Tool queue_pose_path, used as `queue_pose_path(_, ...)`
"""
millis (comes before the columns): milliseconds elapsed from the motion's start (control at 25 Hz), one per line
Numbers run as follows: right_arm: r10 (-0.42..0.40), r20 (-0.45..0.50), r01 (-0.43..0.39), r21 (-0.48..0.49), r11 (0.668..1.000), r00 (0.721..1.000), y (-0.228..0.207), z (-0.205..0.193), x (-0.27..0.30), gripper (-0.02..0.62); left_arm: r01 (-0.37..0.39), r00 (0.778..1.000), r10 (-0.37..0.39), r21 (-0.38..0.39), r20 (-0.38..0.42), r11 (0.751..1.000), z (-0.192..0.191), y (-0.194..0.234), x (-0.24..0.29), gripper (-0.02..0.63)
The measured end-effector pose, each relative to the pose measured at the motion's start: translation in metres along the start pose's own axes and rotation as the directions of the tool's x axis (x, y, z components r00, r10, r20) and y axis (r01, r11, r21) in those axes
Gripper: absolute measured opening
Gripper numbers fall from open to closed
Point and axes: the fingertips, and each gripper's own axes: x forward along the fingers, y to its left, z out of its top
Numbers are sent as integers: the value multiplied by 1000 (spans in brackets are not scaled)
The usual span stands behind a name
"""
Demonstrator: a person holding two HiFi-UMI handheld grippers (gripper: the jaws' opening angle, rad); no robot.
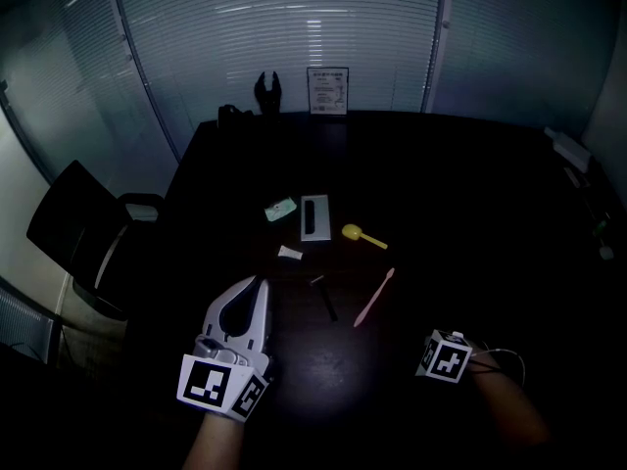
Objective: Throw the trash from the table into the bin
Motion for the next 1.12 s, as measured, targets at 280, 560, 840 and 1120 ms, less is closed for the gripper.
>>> queue_pose_path(280,-85,124,63,176,982,989,-2,1,-8,106,20,1000,-20,-3,3,1000,2,-8,5,0)
queue_pose_path(560,-343,326,218,365,905,881,-27,35,-58,106,33,999,-33,-5,13,999,4,-15,9,0)
queue_pose_path(840,-601,441,350,528,774,666,-48,70,-138,106,54,998,-54,-3,23,999,9,-24,9,0)
queue_pose_path(1120,-805,475,494,636,593,354,-53,96,-239,106,72,997,-72,-14,35,997,9,-30,15,0)
